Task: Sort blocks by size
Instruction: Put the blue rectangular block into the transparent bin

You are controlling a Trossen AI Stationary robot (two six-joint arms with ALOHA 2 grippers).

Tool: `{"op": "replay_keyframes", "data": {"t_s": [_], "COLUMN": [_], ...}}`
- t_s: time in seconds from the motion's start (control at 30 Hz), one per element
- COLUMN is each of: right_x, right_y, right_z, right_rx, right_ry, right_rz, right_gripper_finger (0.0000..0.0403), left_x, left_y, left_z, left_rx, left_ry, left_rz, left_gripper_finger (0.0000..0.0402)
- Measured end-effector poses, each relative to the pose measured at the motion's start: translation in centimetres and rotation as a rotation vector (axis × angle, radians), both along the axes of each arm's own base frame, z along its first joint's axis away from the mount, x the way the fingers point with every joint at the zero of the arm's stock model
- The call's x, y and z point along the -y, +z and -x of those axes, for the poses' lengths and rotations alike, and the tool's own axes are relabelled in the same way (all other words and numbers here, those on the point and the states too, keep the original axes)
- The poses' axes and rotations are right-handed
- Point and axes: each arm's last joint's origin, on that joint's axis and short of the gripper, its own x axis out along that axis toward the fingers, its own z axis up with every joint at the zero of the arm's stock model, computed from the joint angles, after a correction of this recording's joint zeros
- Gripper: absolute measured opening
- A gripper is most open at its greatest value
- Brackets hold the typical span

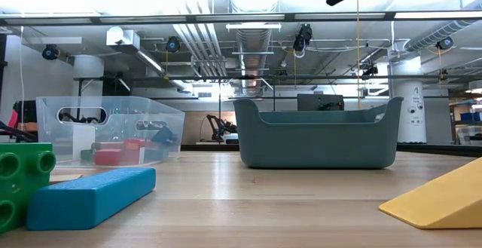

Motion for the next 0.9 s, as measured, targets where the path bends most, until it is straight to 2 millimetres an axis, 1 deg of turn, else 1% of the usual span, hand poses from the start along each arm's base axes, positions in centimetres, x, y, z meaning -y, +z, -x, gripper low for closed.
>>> {"op": "replay_keyframes", "data": {"t_s": [0.17, 0.27, 0.43, 0.5, 0.67, 0.9], "right_x": [-0.1, -0.1, -0.1, -0.1, -0.1, -0.2], "right_y": [0.1, 0.2, 0.3, 0.4, 0.4, 0.4], "right_z": [-0.2, -0.3, -0.4, -0.5, -0.5, -0.6], "right_rx": [0.025, 0.044, 0.06, 0.069, 0.078, 0.084], "right_ry": [-0.004, -0.005, -0.017, -0.016, -0.015, -0.029], "right_rz": [-0.004, -0.009, 0.006, 0.003, -0.001, -0.018], "right_gripper_finger": [0.0211, 0.0213, 0.021, 0.0208, 0.0211, 0.0224], "left_x": [1.1, 2.0, 3.3, 3.4, 3.0, 3.4], "left_y": [-2.7, -4.9, -8.1, -9.5, -12.5, -16.0], "left_z": [-1.5, -2.7, -5.2, -6.2, -7.8, -8.8], "left_rx": [-0.084, -0.153, -0.163, -0.191, -0.269, -0.366], "left_ry": [0.112, 0.153, 0.172, 0.174, 0.201, 0.244], "left_rz": [0.023, 0.033, 0.051, 0.056, 0.029, 0.013], "left_gripper_finger": [0.0162, 0.0162, 0.0162, 0.0162, 0.0162, 0.0168]}}
